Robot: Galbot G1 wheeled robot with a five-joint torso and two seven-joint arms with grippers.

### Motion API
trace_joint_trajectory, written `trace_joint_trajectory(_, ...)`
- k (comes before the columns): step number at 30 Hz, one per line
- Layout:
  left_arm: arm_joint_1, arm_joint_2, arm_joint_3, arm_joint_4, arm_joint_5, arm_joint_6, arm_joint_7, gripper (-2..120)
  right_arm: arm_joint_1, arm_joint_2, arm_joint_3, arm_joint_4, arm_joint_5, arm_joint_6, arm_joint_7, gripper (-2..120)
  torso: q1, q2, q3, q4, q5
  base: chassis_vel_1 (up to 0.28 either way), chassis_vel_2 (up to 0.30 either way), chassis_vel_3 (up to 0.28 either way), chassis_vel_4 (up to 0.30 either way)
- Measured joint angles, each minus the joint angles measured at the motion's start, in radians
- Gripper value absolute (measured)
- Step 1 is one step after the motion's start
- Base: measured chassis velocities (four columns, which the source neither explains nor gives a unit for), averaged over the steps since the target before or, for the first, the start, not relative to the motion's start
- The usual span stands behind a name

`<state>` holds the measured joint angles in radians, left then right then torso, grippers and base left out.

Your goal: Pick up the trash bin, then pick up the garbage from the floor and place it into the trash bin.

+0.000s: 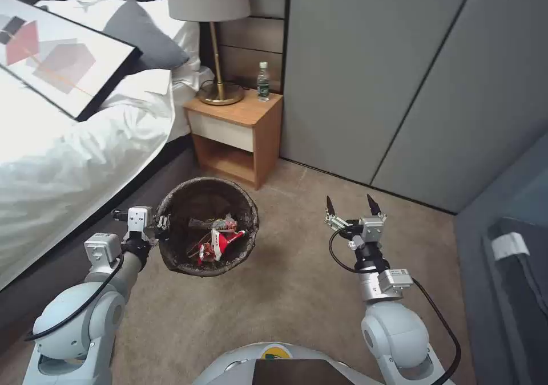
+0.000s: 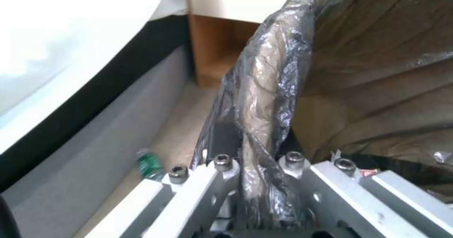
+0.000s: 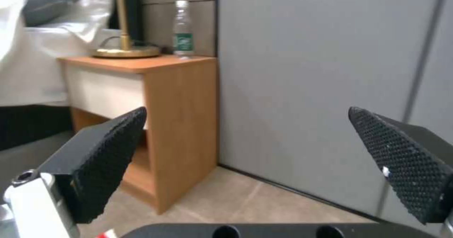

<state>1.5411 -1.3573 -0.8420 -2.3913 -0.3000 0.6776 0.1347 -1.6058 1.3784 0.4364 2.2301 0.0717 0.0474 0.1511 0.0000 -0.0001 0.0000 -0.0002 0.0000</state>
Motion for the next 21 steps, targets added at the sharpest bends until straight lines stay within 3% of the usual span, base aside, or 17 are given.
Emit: trace_joint_trajectory(21, -0.002, -0.003, 0.004, 0.005, 0.01, -0.006, -0.002, 3, 0.012, -0.003, 0.001, -0.015, 0.012, -0.007, -0.001, 100, 0.0, 0.0, 0.0, 0.0003, 0.0, 0.111, 0.099, 0.106, 0.1)
